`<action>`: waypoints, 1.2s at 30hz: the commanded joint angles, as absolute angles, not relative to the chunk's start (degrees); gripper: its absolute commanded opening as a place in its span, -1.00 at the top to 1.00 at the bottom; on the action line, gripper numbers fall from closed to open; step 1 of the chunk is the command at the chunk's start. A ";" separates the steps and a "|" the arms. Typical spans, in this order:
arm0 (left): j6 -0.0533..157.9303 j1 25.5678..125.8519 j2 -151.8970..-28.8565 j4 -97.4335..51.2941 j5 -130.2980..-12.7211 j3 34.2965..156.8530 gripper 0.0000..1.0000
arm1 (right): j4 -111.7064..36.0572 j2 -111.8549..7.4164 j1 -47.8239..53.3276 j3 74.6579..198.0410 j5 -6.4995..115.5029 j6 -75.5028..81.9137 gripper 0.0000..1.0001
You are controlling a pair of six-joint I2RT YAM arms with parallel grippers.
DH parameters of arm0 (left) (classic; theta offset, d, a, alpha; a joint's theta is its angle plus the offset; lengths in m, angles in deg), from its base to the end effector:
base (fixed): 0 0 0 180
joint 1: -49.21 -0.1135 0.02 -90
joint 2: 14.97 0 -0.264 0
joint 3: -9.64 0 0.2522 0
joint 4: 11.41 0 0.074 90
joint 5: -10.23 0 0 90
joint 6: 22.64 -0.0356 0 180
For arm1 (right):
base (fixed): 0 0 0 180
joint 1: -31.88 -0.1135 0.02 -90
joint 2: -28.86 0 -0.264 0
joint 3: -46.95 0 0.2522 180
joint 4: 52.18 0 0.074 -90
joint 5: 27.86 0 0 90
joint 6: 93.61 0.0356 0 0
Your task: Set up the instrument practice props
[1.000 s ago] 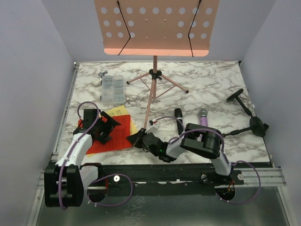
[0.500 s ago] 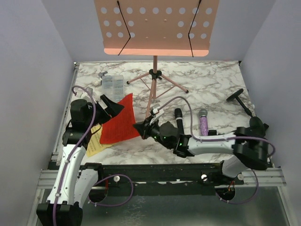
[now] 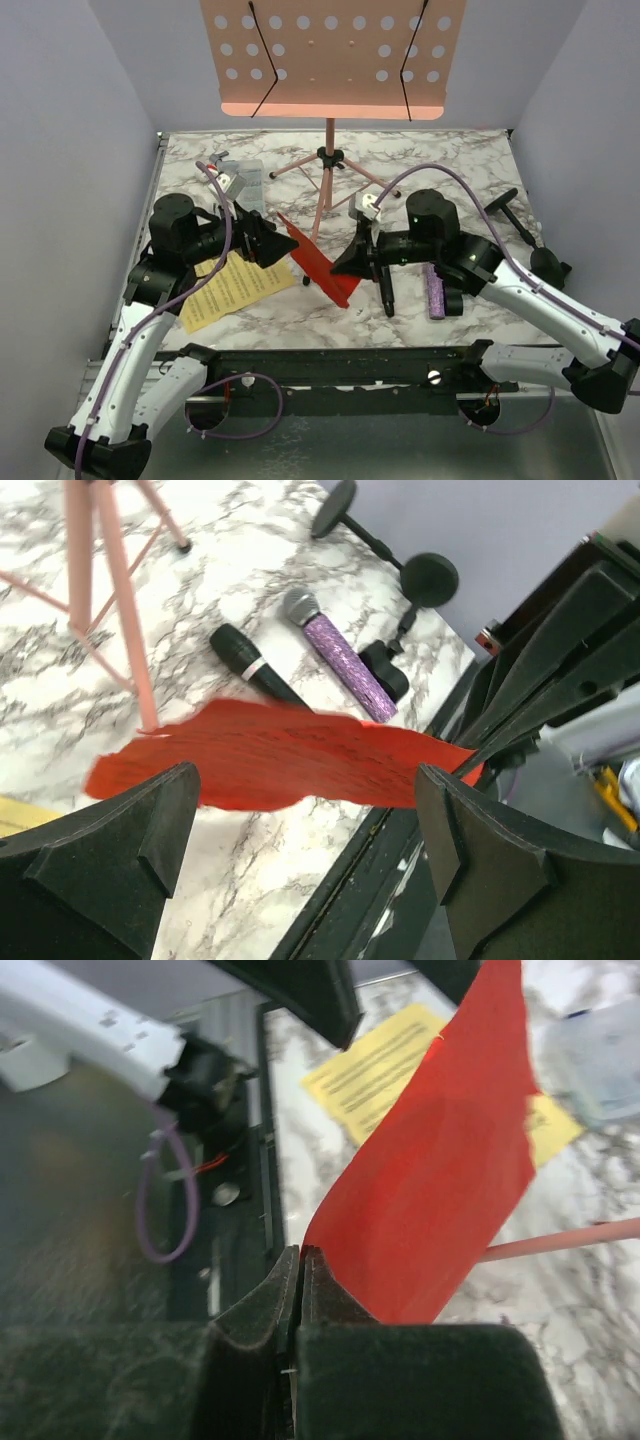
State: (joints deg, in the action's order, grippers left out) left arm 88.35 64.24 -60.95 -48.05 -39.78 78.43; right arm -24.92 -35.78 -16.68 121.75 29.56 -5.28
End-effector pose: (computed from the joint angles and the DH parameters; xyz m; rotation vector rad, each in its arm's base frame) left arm 0.1557 -0.0655 0.3769 0.4223 1.8386 -1.0673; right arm 0.1541 0.2035 0.3660 -1.1923 1.5653 1.0809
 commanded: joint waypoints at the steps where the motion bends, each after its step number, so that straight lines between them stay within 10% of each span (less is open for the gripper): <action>1: 80.34 66.83 -56.66 -51.45 -34.46 82.26 -0.93 | -7.08 -31.84 -16.99 125.75 14.28 -9.00 0.99; 21: 89.65 73.54 -58.73 -39.57 -6.75 77.15 -0.85 | -19.91 -18.37 -16.99 119.01 1.32 2.31 0.99; 29: 92.88 74.96 -62.65 -36.47 -7.95 75.35 -0.04 | -23.57 -19.77 -16.99 119.18 1.73 3.87 0.99; 33: 92.33 75.05 -62.64 -36.19 -9.00 75.18 0.67 | -23.43 -18.32 -16.99 118.33 13.60 3.72 0.95; 36: 92.20 75.05 -60.86 -36.25 -14.69 74.87 1.00 | -27.98 -12.26 -16.99 111.24 46.88 12.31 0.06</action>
State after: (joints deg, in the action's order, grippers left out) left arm 92.26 74.75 -63.42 -38.25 -9.77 75.02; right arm -22.76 -18.34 -16.96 117.88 12.01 4.53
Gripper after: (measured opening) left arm 0.109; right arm 0.219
